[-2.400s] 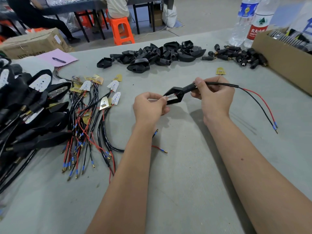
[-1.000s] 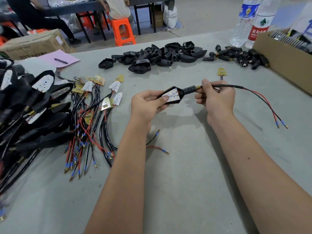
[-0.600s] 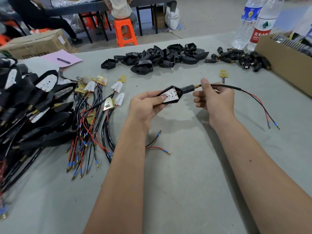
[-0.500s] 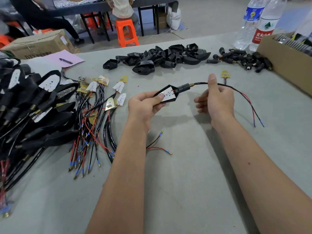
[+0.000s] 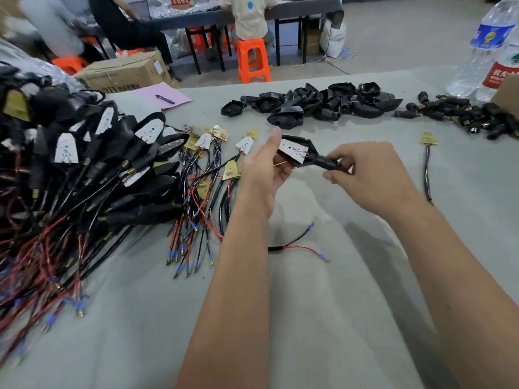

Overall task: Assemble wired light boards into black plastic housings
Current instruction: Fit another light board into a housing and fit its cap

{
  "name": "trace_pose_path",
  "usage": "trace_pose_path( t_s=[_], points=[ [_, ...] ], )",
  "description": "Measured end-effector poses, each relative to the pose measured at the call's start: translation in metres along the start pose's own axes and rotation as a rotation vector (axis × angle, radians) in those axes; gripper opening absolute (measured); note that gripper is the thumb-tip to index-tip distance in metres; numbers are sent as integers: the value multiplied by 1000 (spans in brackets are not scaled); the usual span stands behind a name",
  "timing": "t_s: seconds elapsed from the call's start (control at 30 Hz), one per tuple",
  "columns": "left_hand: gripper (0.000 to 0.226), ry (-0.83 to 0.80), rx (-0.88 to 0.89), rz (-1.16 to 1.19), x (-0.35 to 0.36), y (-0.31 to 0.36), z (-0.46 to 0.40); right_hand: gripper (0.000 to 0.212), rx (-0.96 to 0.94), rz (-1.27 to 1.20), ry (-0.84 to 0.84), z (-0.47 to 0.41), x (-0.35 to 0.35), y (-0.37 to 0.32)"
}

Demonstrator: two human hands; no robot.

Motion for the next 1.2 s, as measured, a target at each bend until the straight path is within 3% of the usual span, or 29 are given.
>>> trace_pose_path(
  t_s=[0.17,0.3,0.43,0.5,0.6,0.67,0.73,0.8,0.87,0.93,1.07,1.2],
  points=[
    [75,-213,-203,-169,-16,-10,17,9,74,-303,-4,-24,39,-52],
    [70,-305,-275,-386,-55,0,45,13,215,-638,84,-42,80,-91],
    [19,-58,-135,-474,-136,49,66,15,266,-912,103,-70,120,-148],
    [16,115,-45,-497,-178,78,76,18,214,-945,89,-85,131,-182],
    [23,510,154,-646,-237,137,100,21,98,-1075,34,-108,150,-247],
    [19,833,288,-835,-266,175,121,16,-65,-903,-40,-120,162,-286],
    [12,1107,291,-985,-291,194,139,52,-316,-383,-114,-124,177,-319],
    [13,1218,240,-1021,-305,197,145,60,-507,-2,-129,-114,190,-344],
    [19,1255,208,-1034,-308,195,145,62,-649,160,-229,-101,213,-360],
    [23,1261,213,-1025,-305,193,143,63,-669,213,-326,-96,233,-364],
    [28,1326,272,-870,-294,190,149,54,-659,123,-342,-100,228,-363],
    [29,1316,483,-851,-251,191,150,38,-652,-126,-110,-99,181,-340]
  ],
)
Point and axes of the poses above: each hand's wrist, its own z-axis away from the middle knuckle, its own x-axis out of the palm, y = z × x, the point moved 10 cm from there along -z, towards the middle knuckle, and after that the axes turned 12 degrees about -x, right-handed, at the moved point
